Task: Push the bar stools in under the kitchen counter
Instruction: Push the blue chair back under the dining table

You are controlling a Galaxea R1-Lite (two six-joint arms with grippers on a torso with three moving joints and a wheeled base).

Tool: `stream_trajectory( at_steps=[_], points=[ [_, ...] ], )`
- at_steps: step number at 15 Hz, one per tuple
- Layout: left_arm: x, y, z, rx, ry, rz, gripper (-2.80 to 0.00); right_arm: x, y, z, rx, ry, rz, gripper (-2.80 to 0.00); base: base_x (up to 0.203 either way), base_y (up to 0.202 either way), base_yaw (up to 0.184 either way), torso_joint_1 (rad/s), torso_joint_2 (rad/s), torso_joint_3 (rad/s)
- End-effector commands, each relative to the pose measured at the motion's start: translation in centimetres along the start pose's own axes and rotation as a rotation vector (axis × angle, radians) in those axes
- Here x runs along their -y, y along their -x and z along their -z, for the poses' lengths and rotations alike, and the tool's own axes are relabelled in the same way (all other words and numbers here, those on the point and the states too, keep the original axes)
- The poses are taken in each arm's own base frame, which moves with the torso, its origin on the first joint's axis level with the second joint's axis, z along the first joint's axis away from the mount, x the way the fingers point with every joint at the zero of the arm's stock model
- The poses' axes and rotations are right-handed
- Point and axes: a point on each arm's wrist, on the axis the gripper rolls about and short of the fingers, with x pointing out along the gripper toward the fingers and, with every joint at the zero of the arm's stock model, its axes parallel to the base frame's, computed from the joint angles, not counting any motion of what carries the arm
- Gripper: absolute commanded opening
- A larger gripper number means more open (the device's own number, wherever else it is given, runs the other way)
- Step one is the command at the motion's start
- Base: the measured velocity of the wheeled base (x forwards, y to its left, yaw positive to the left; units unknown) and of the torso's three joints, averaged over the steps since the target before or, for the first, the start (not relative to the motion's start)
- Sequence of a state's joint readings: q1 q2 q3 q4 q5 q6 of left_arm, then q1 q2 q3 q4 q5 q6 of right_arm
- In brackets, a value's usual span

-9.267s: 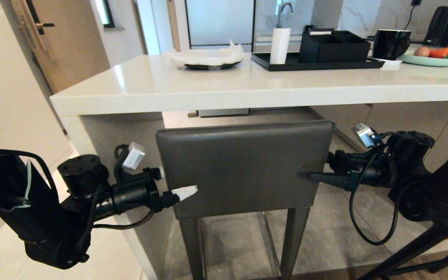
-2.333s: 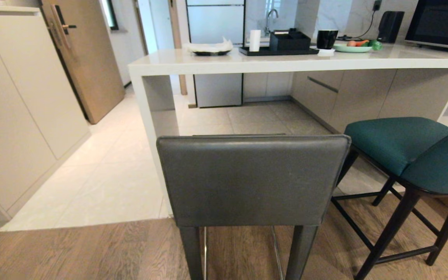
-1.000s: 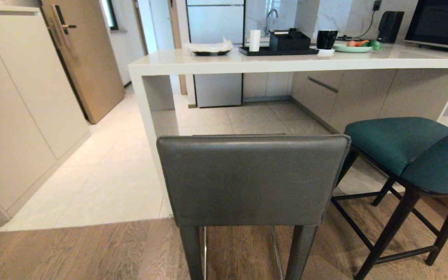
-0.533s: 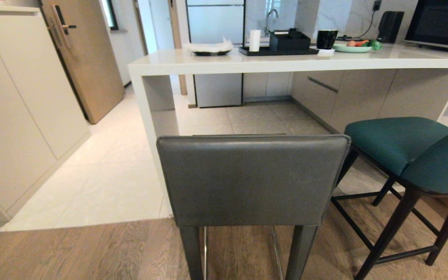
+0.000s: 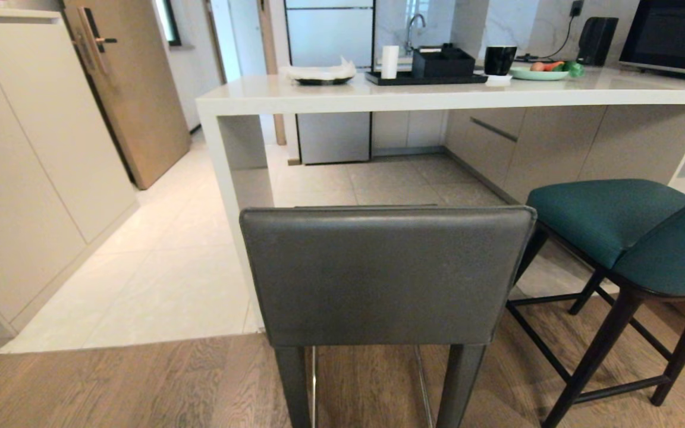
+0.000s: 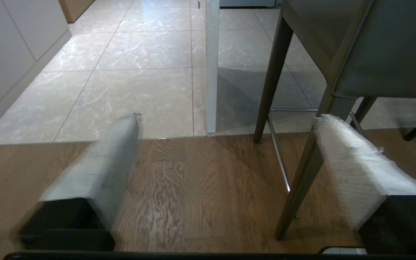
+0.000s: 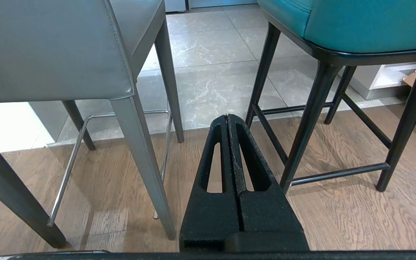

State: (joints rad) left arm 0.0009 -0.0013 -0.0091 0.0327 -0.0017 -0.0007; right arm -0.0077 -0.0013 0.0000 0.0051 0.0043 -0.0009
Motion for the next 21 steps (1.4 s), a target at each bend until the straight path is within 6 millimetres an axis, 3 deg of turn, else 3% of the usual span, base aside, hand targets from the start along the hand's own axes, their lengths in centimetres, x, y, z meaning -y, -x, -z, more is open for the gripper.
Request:
stream_trajectory(
  at_steps=[1,21],
  points=[
    [0.00,-0.01,0.02,-0.004,0.001,-0.001,-2.80,0.00,-0.02,0.03,-0.002,-0.001,0.000,-2.80,0.000,0.000,0.000,0.000,0.00,0.000],
    [0.00,-0.02,0.05,-0.004,0.001,0.001,-2.80,0.01,-0.01,0.02,0.001,-0.001,0.003,-2.80,0.000,0.000,0.000,0.000,0.00,0.000]
  ],
)
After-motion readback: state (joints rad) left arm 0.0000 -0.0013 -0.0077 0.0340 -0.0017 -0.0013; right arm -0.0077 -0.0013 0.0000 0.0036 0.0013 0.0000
